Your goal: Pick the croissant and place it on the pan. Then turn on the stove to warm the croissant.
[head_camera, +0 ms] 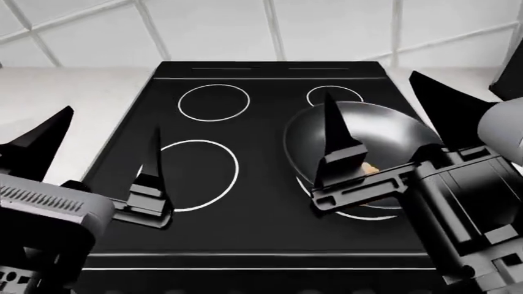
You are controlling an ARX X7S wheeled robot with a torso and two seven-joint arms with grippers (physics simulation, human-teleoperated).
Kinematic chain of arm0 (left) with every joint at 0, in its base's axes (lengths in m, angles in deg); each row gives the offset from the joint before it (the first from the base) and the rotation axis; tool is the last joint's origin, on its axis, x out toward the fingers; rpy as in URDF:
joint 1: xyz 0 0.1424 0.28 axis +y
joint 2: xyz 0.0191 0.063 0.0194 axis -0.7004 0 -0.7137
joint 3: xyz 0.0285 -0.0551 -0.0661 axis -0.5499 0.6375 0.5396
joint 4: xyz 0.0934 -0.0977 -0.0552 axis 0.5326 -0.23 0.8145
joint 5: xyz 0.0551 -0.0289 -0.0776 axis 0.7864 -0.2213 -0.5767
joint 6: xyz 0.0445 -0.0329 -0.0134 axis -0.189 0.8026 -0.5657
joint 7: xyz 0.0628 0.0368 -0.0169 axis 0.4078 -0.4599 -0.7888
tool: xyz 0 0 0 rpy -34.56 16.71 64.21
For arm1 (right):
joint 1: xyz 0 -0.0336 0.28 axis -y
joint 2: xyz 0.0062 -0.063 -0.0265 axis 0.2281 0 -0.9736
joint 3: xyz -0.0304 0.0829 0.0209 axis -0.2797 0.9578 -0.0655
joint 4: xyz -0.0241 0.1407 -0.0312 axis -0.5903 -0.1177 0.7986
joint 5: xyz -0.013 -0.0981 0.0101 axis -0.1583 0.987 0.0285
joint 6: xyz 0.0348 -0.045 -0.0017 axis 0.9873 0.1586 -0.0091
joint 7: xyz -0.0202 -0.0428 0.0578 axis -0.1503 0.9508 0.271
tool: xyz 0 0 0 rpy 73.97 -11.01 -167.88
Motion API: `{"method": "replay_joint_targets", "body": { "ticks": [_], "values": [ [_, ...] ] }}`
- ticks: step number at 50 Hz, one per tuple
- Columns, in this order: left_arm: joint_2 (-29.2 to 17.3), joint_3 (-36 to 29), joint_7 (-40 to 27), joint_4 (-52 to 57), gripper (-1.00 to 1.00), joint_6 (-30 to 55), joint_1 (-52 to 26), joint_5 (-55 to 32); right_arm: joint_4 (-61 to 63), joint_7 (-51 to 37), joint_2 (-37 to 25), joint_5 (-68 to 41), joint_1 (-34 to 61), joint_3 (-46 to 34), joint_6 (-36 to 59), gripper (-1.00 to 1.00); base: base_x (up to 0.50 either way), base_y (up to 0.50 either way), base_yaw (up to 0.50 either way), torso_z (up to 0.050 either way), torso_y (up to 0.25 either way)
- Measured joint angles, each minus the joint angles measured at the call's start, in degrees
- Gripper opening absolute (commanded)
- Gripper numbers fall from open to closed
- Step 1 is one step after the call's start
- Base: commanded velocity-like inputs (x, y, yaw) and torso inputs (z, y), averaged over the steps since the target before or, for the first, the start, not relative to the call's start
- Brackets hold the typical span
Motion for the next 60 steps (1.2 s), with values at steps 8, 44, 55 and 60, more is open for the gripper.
{"method": "replay_joint_targets", "body": {
  "ticks": [8,44,55,60],
  "values": [
    [-2.45,-1.85,-1.46,0.34,1.0,-2.89,0.91,-0.17,0.75,-0.64,0.49,1.4,-0.55,-0.05,-0.93,1.0,-0.5,0.0,0.0,0.0,0.0],
    [-1.29,-5.63,-1.37,-5.6,1.0,-14.41,6.25,5.64,0.27,-1.98,3.15,9.0,-3.25,-3.41,-1.32,1.0,-0.35,0.0,0.0,0.0,0.0],
    [1.26,-8.33,0.88,-9.51,1.0,-20.21,8.53,12.31,-1.9,-1.05,4.98,14.53,-7.04,-4.98,-2.27,1.0,0.0,0.0,0.0,-0.031,0.0],
    [1.88,-9.68,0.84,-10.29,1.0,-22.35,9.65,16.66,-3.19,-0.47,5.86,18.18,-10.32,-5.69,-4.33,1.0,0.0,0.0,0.0,-0.05,0.0]
  ]
}}
